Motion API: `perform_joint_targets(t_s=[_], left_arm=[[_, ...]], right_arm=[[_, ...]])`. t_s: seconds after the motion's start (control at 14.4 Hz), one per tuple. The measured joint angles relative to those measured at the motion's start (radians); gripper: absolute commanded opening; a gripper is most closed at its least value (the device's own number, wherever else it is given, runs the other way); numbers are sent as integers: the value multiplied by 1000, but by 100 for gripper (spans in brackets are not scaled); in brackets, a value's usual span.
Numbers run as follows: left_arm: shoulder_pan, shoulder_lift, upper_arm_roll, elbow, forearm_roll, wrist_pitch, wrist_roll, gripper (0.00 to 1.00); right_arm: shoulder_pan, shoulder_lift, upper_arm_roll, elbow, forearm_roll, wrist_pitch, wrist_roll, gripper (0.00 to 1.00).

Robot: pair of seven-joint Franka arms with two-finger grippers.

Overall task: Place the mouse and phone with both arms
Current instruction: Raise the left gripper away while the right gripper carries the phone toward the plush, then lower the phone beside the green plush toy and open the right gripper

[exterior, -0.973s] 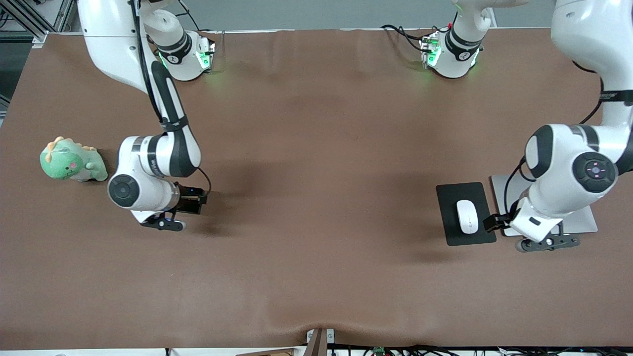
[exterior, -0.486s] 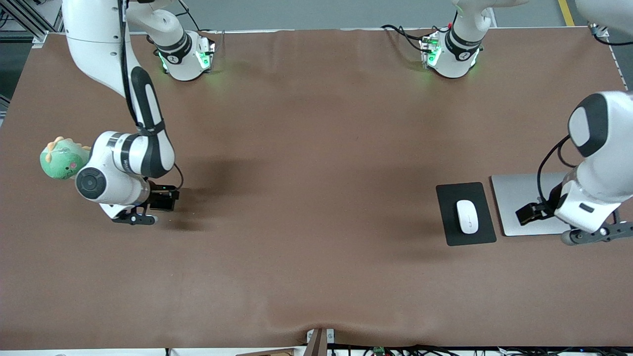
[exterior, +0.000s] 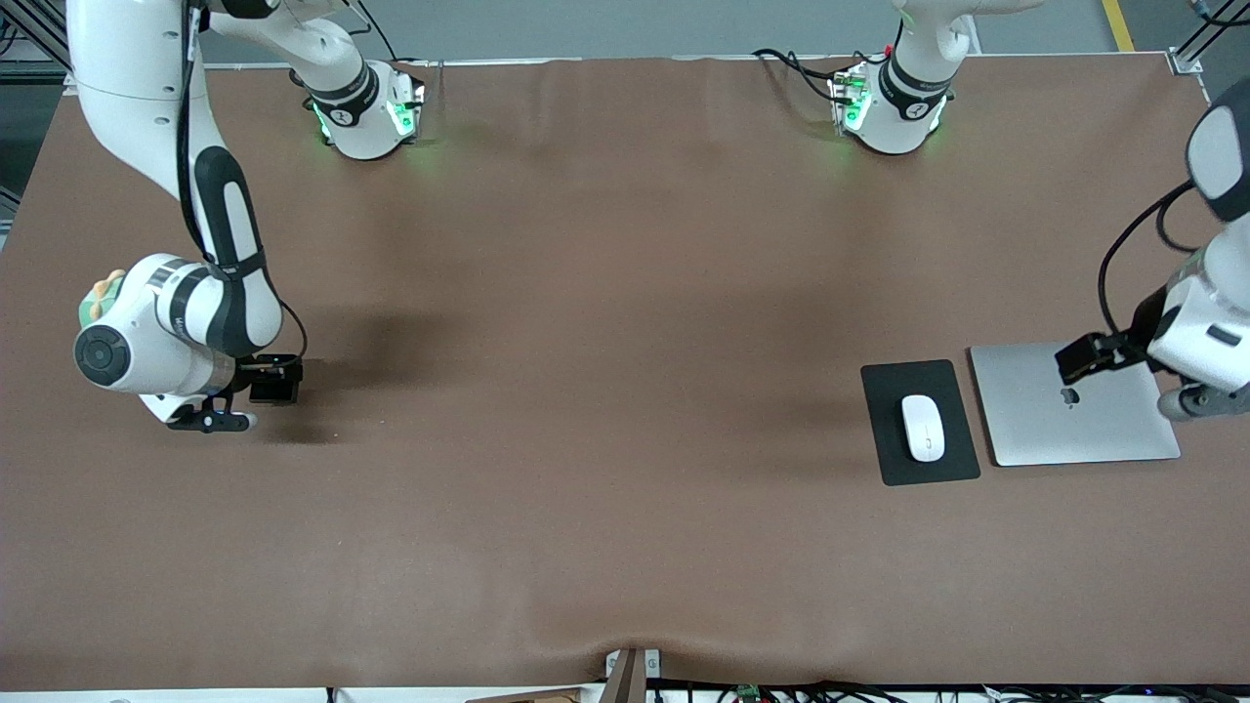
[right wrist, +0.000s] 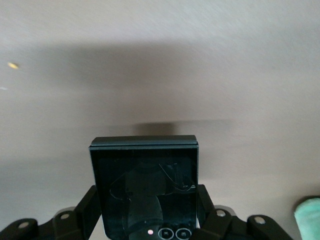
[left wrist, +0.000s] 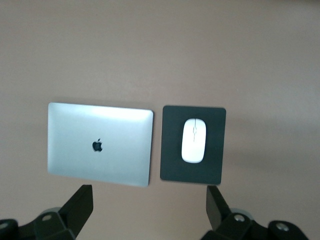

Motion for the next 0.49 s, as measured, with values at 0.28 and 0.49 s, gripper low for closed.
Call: perform_joint_targets(t_s=[0.28, 0.49], left_arm=[[0, -91, 0, 0, -50, -104, 46, 100], [0, -142, -1, -24, -52, -144, 77, 100]], right_arm=[[-18, -17, 0, -70, 0, 18, -3, 0], [-18, -29, 5, -109, 0, 55, -3, 17]])
